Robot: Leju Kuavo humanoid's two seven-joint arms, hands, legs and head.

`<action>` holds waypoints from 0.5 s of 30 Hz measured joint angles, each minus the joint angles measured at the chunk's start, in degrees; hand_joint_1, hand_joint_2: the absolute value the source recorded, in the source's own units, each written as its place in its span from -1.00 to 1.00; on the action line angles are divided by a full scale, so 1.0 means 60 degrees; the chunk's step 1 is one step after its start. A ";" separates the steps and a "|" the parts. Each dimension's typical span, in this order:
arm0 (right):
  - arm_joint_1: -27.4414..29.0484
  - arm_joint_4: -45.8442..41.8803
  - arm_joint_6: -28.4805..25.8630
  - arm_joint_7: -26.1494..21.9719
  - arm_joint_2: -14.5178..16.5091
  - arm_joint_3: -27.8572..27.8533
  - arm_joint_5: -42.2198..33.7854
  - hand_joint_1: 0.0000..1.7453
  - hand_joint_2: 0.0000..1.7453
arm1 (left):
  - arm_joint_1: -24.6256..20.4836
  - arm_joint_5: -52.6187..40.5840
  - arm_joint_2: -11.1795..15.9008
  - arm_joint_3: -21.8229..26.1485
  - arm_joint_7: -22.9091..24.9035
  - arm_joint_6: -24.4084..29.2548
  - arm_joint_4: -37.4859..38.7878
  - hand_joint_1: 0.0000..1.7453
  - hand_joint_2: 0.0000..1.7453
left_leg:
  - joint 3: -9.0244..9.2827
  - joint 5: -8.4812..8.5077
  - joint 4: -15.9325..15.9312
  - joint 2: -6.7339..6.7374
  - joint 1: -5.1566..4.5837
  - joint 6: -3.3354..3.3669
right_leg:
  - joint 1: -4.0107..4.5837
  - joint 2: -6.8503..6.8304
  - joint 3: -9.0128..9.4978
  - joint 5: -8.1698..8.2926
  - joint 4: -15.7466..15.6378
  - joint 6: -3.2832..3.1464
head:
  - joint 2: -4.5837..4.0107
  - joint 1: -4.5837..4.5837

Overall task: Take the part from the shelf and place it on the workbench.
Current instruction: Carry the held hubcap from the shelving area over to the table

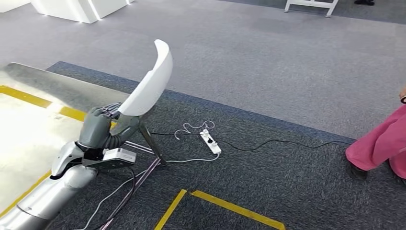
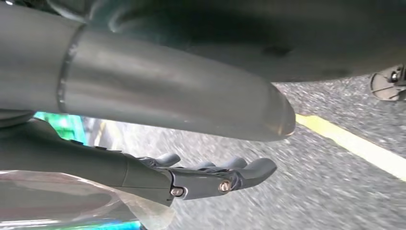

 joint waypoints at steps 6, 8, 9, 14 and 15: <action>0.0049 0.0000 -0.0042 -0.0050 0.0004 0.0014 -0.0036 -1.00 -1.00 | -0.0055 -0.0004 -0.0013 -0.0059 0.0068 -0.0010 0.0102 1.00 1.00 | -0.0176 0.0115 0.0531 0.0525 0.0055 -0.0086 | 0.0037 -0.0787 0.0092 -0.0121 0.0005 -0.0014 | 0.0002 -0.0019; 0.0048 0.0000 -0.0041 -0.0054 0.0010 0.0014 -0.0064 -1.00 -1.00 | -0.0125 0.0003 -0.0021 -0.0065 0.0086 -0.0017 0.0122 1.00 1.00 | 0.0450 0.0476 -0.0645 0.1018 -0.0052 0.0012 | 0.0087 -0.0999 0.0154 -0.0192 0.0014 0.0072 | 0.0001 -0.0016; 0.0049 0.0000 -0.0040 -0.0061 0.0013 0.0015 -0.0074 -1.00 -1.00 | -0.0167 0.0006 -0.0027 -0.0071 0.0096 -0.0021 0.0135 1.00 1.00 | 0.0594 0.0509 -0.0948 0.1179 -0.0106 0.0072 | 0.0115 -0.1106 0.0178 -0.0226 0.0018 0.0118 | 0.0002 -0.0009; 0.0007 0.0000 -0.0042 -0.0127 0.0022 0.0029 -0.0088 -1.00 -1.00 | -0.0259 0.0011 -0.0053 -0.0098 0.0125 -0.0023 0.0184 1.00 1.00 | 0.0621 0.0514 -0.1134 0.0718 -0.0095 0.0357 | 0.0081 -0.0895 0.0062 -0.0616 0.0424 0.0351 | 0.0003 0.0030; 0.0007 0.0000 -0.0042 -0.0131 0.0022 0.0046 -0.0084 -1.00 -1.00 | -0.0278 0.0012 -0.0065 -0.0105 0.0126 -0.0022 0.0189 1.00 1.00 | 0.0627 0.0519 -0.1145 0.0604 -0.0071 0.0404 | 0.0057 -0.0555 -0.0203 -0.0884 0.0943 0.0382 | 0.0003 0.0051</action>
